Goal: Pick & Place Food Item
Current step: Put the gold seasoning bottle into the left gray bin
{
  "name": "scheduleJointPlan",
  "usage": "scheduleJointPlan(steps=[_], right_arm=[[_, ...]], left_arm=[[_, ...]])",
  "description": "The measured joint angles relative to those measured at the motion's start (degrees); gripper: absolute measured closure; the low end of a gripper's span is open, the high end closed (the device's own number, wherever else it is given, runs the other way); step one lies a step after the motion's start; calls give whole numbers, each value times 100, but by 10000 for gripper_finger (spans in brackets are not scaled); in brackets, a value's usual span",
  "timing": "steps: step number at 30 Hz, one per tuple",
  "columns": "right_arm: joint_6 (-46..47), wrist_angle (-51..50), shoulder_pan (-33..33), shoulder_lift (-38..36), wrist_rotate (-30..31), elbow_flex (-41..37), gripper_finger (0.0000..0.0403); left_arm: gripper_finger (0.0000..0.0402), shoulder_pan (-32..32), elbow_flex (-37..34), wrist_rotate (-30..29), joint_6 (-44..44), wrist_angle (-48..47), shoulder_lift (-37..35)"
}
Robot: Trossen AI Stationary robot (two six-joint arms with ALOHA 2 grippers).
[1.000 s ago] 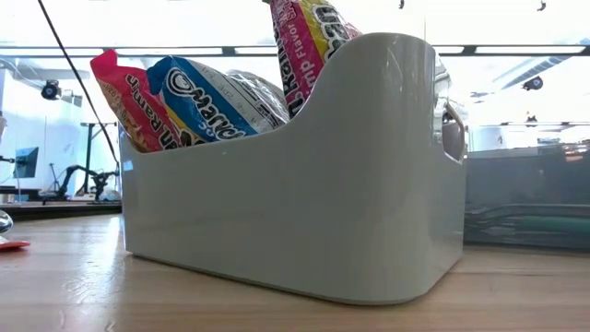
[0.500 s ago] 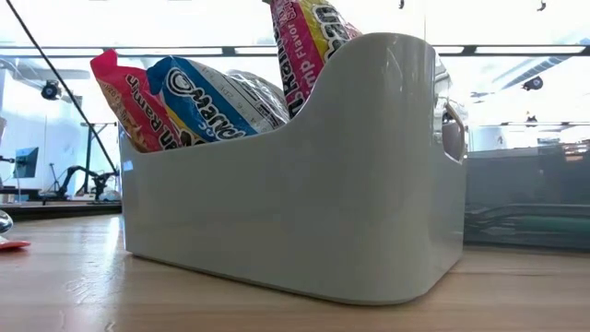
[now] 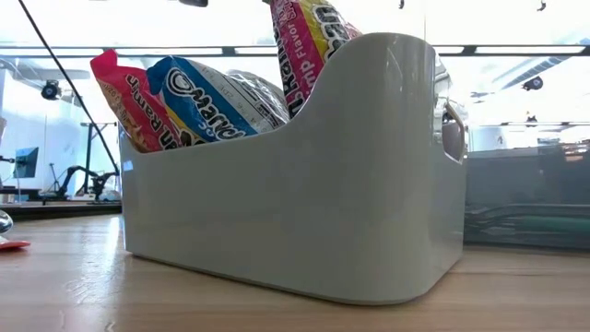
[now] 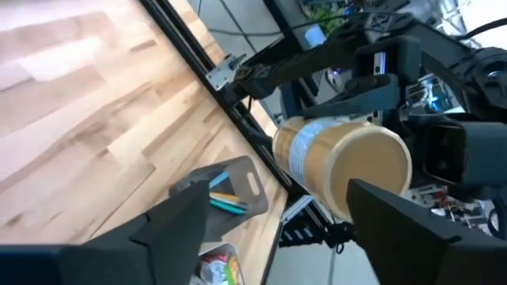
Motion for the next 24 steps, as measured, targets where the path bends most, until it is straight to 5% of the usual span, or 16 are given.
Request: scheduleJointPlan(steps=[7,24], right_arm=[[52,192,-101,0,-398,-320,129],[334,513,-582,2,-1446,-524,129]], left_arm=[[9,-8,0,394,-51,76,306],[6,-257,0,553,-15,366,717]])
